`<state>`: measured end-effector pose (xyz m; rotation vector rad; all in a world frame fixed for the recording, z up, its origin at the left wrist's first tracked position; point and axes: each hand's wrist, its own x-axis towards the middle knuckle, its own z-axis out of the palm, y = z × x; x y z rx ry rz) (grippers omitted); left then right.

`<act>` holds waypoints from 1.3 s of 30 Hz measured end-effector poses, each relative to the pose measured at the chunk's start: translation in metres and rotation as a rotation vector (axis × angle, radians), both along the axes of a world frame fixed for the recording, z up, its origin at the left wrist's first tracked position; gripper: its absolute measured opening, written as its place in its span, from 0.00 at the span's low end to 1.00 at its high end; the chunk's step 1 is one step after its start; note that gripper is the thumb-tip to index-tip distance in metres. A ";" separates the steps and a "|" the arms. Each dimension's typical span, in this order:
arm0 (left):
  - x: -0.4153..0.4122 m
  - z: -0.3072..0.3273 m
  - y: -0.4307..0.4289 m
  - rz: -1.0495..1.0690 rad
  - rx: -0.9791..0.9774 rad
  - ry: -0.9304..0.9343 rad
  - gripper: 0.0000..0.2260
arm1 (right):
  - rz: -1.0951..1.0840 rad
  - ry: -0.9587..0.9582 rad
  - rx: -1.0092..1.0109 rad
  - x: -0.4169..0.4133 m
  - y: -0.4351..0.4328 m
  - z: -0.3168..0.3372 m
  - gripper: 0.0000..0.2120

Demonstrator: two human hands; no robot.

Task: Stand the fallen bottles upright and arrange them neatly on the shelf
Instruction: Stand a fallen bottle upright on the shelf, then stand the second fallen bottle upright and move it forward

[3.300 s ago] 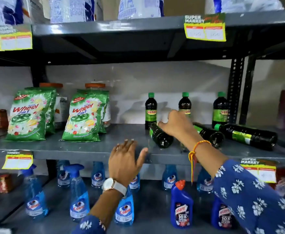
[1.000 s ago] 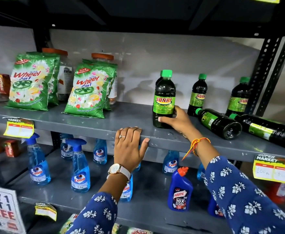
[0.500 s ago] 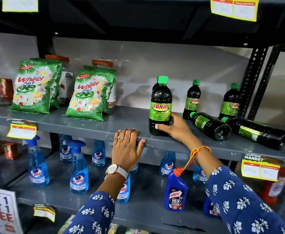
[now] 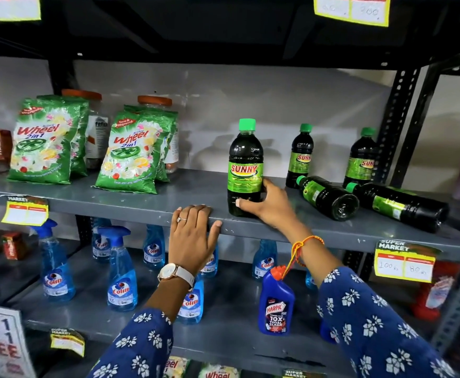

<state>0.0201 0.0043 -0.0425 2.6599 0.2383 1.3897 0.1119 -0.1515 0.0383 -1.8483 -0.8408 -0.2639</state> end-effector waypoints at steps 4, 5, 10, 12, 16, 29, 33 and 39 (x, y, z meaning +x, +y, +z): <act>-0.002 0.002 -0.005 -0.003 -0.035 -0.004 0.21 | 0.039 0.004 0.007 -0.001 -0.002 0.000 0.17; -0.003 0.002 -0.008 -0.014 -0.066 -0.034 0.22 | 0.049 0.021 0.029 -0.001 -0.004 0.000 0.18; -0.003 0.008 -0.048 -0.220 0.099 -0.288 0.22 | -0.276 0.011 0.225 0.019 -0.050 0.028 0.28; 0.010 0.024 -0.079 -0.359 0.248 -0.207 0.21 | -0.558 -0.126 -0.010 0.033 -0.075 0.044 0.23; 0.044 0.052 -0.130 -0.314 0.272 0.005 0.19 | -0.792 -0.106 -0.660 0.047 -0.091 0.061 0.34; 0.066 0.040 -0.135 -0.115 0.242 0.037 0.23 | -0.542 -0.154 -0.135 0.077 -0.125 0.033 0.26; 0.066 0.040 -0.136 -0.118 0.230 0.026 0.23 | -0.398 -0.065 0.052 0.077 -0.121 0.017 0.28; 0.065 0.039 -0.137 -0.127 0.218 0.025 0.23 | -0.356 -0.020 0.022 0.079 -0.115 0.010 0.32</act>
